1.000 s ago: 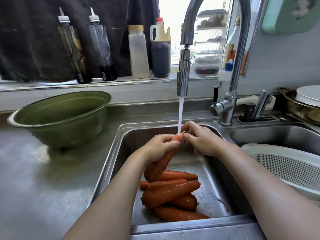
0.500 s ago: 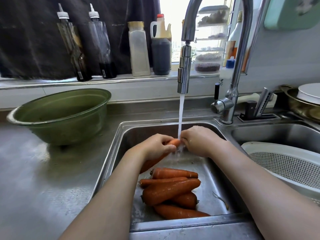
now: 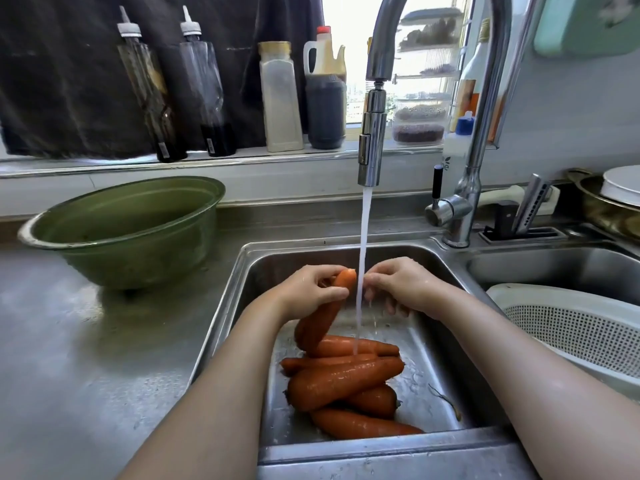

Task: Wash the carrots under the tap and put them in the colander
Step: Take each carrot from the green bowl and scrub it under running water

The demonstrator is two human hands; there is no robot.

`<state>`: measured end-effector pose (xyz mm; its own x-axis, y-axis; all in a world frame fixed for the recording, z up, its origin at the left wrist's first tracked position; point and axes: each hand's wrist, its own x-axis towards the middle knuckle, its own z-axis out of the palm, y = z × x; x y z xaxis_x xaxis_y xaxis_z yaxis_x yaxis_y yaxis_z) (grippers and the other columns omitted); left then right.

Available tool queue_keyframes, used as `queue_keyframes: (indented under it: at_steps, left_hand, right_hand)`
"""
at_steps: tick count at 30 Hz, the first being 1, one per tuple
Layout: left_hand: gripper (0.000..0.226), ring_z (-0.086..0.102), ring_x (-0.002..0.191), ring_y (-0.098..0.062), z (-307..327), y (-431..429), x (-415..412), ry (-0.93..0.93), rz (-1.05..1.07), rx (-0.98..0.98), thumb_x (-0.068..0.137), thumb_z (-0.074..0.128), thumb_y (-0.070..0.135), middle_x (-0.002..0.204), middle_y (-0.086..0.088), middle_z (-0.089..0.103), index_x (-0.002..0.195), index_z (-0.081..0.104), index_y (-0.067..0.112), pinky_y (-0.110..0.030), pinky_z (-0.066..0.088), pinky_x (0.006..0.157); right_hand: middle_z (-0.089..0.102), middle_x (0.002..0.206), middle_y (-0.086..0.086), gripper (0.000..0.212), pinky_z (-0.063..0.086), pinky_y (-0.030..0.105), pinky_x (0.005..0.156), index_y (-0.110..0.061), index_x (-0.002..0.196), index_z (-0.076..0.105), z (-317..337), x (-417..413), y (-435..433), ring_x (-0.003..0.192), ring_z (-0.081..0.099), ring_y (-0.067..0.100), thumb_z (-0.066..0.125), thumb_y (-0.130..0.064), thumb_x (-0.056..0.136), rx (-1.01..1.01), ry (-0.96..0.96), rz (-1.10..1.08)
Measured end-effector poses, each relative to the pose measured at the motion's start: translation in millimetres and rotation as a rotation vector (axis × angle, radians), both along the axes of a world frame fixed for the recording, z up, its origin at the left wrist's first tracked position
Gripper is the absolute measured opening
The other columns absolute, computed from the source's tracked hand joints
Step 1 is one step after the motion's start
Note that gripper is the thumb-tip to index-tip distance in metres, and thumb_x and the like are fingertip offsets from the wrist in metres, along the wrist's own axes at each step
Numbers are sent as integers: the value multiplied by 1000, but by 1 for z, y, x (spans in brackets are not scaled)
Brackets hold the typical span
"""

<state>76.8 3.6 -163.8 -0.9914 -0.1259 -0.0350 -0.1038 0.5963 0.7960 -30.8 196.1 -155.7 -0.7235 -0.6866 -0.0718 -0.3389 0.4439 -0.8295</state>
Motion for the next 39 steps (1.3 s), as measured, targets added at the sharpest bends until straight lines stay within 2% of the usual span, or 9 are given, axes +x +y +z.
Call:
queue_keyframes:
  at_steps: [2,7,12,17,22,27,31,35,39]
  left_hand:
    - [38,66,116,-19,-1,4,-2,23,7,69,99,68,35,122,7,69,137,63,38,-38,57,97]
    - [36,69,114,-19,0,18,-8,116,85,259,94,72,40,120,5,73,130,68,34,-46,58,100]
    - [25,73,102,-25,0,29,-14,191,202,410,92,77,35,111,-7,72,115,70,26,-45,65,80]
    - [5,70,103,-22,7,42,-14,187,253,453,101,64,38,111,-1,71,104,68,38,-34,64,74]
    - [20,69,102,-19,7,40,-16,216,316,429,100,63,41,105,1,75,107,77,28,-28,56,77]
    - [44,60,120,-20,2,36,-15,98,247,444,102,59,44,134,1,64,145,57,35,-34,52,94]
    - [53,69,115,-30,2,29,-10,-132,54,527,102,58,47,132,-9,65,153,42,44,-46,60,93]
    - [62,72,109,-31,-1,22,-4,-476,-55,626,100,55,54,134,-16,64,151,43,20,-43,61,83]
    - [65,72,112,-32,-8,11,-5,-498,-59,536,97,58,58,129,-18,69,145,48,14,-44,59,88]
  right_hand:
    - [77,85,2,3,44,24,42,-21,93,78,-3,-1,0,53,63,13,76,-20,93,47,77,-62]
    - [75,111,4,53,51,26,55,-27,120,69,-5,1,-5,84,68,17,56,10,85,10,-40,-11]
    - [71,122,12,44,55,37,85,-28,131,63,-3,9,-6,110,69,30,59,-9,91,-18,-238,193]
    - [71,127,5,30,52,53,106,-29,132,61,-6,5,-5,118,68,26,62,-24,103,-5,-249,233]
    - [73,120,12,30,52,52,107,-23,130,61,-9,6,-5,109,71,28,50,-39,108,-140,-464,211]
    - [73,94,17,48,62,41,76,-7,120,63,-4,13,-6,81,73,27,43,-49,107,-233,-525,88]
    - [74,108,18,33,62,44,79,-8,125,62,-4,11,-11,94,76,31,47,-34,110,-392,-663,-51]
    - [63,105,19,15,58,46,84,-6,120,54,0,10,-15,93,69,28,49,-5,107,-559,-777,-88]
    - [54,125,28,56,57,55,92,-18,134,44,2,7,-15,113,65,42,57,18,93,-648,-719,-238]
